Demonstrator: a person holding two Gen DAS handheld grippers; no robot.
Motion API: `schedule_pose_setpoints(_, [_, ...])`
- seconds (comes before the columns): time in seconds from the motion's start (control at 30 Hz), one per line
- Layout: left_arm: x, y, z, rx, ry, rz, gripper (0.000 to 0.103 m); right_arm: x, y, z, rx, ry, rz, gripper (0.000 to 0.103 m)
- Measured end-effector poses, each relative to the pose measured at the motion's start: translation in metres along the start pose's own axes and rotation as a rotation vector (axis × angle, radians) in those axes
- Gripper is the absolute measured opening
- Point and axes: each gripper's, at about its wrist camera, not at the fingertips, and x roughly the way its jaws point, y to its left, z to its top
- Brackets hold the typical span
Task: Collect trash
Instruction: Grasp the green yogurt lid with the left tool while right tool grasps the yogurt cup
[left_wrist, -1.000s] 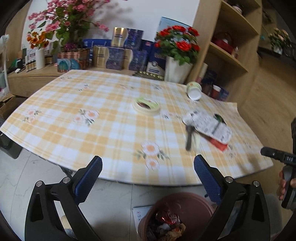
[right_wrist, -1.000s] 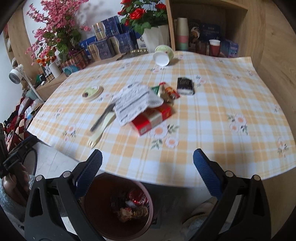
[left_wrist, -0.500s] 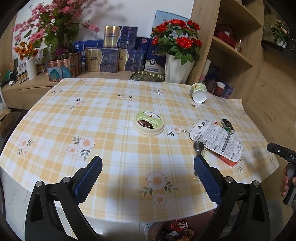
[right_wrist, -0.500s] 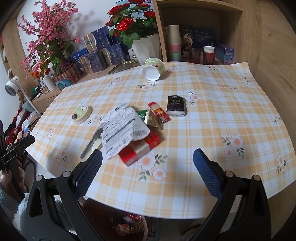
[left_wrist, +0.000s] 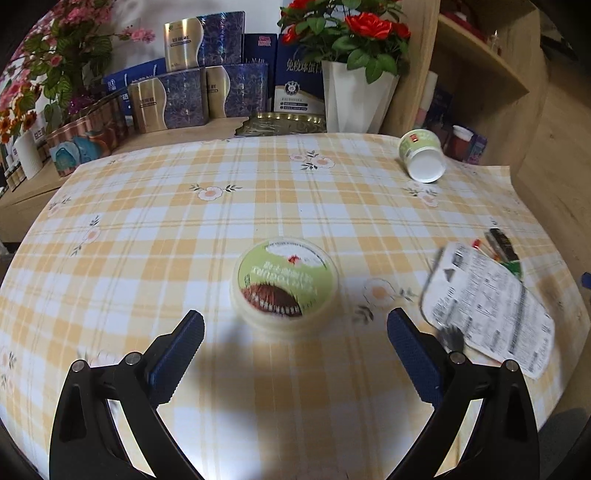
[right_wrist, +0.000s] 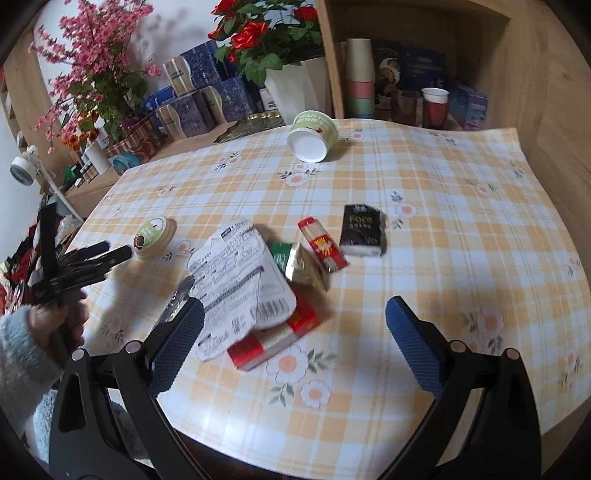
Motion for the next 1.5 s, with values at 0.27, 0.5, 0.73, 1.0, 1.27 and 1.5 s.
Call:
schedule_pose_setpoints(0.27, [0.046, 0.008, 0.015, -0.024, 0.022, 0.047, 0.097, 0.028, -0.012, 0.052, 0.012, 0.009, 0.001, 0.097])
schedule_pose_setpoints(0.5, [0.053, 0.009, 0.016, -0.024, 0.032, 0.020, 0.097, 0.076, -0.024, 0.121, 0.045, -0.029, -0.049, 0.097])
schedule_pose_setpoints(0.73, [0.052, 0.006, 0.014, -0.021, 0.024, 0.030, 0.097, 0.143, -0.046, 0.185, 0.193, -0.018, -0.048, 0.097])
schedule_pose_setpoints(1.0, [0.055, 0.000, 0.014, 0.017, 0.040, 0.042, 0.097, 0.233, -0.040, 0.231, 0.212, 0.105, -0.119, 0.097])
schedule_pose_setpoints(1.27, [0.058, 0.005, 0.014, -0.006, 0.061, 0.020, 0.095, 0.262, -0.034, 0.235, 0.222, 0.185, -0.142, 0.079])
schedule_pose_setpoints(1.5, [0.058, 0.005, 0.014, -0.004, 0.060, 0.038, 0.089, 0.172, -0.007, 0.203, 0.086, -0.045, -0.002, 0.079])
